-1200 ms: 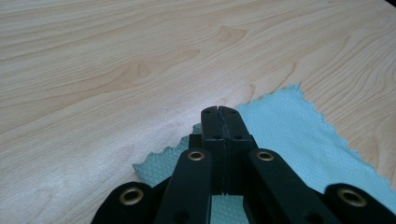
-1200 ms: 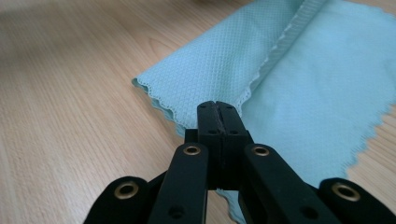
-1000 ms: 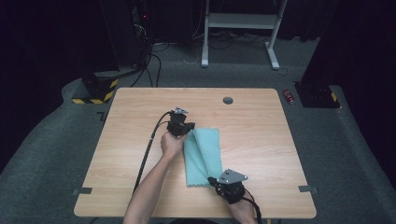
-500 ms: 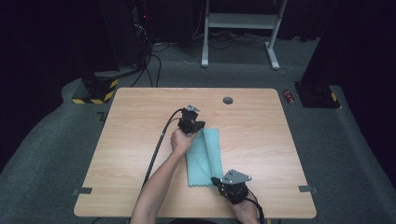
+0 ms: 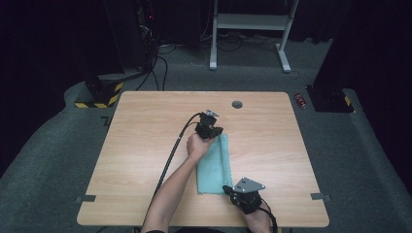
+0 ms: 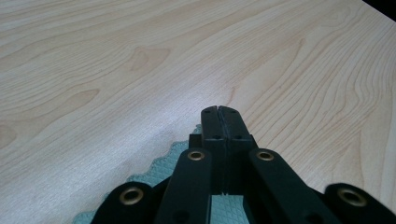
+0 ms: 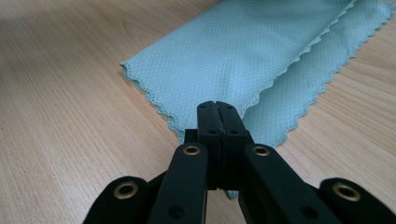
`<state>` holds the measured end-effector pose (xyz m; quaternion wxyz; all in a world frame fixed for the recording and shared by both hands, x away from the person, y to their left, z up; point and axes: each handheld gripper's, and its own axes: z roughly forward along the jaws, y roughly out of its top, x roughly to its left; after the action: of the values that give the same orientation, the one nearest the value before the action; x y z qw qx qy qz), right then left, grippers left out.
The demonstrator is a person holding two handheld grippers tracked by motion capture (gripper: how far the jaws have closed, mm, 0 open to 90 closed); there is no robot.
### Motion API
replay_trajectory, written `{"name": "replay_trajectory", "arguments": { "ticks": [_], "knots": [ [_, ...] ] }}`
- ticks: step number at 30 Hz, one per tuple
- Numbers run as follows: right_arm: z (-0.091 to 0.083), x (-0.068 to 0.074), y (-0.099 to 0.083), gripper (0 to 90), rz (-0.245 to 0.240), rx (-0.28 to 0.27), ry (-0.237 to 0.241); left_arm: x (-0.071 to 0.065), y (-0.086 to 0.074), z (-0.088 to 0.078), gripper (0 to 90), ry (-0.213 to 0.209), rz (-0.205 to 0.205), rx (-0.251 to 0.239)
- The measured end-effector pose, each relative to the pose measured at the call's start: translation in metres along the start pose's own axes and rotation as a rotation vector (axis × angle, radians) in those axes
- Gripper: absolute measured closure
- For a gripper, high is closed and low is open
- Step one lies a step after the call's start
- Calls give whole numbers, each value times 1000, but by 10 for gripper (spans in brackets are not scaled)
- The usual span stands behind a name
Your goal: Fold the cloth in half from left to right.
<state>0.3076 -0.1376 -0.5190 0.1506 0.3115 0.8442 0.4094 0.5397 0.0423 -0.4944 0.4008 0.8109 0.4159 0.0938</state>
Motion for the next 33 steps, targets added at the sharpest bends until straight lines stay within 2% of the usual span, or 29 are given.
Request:
{"name": "replay_trajectory", "arguments": {
  "ticks": [23,26,33],
  "knots": [
    [-4,-6,-5,891,8,34,-10,-9,1,15,897,5,35,25],
    [-4,-6,-4,883,5,32,-6,-9,0,16,893,0,26,27],
    [-6,-6,-5,892,8,36,-14,-11,1,18,897,-13,38,16]
  ]
}}
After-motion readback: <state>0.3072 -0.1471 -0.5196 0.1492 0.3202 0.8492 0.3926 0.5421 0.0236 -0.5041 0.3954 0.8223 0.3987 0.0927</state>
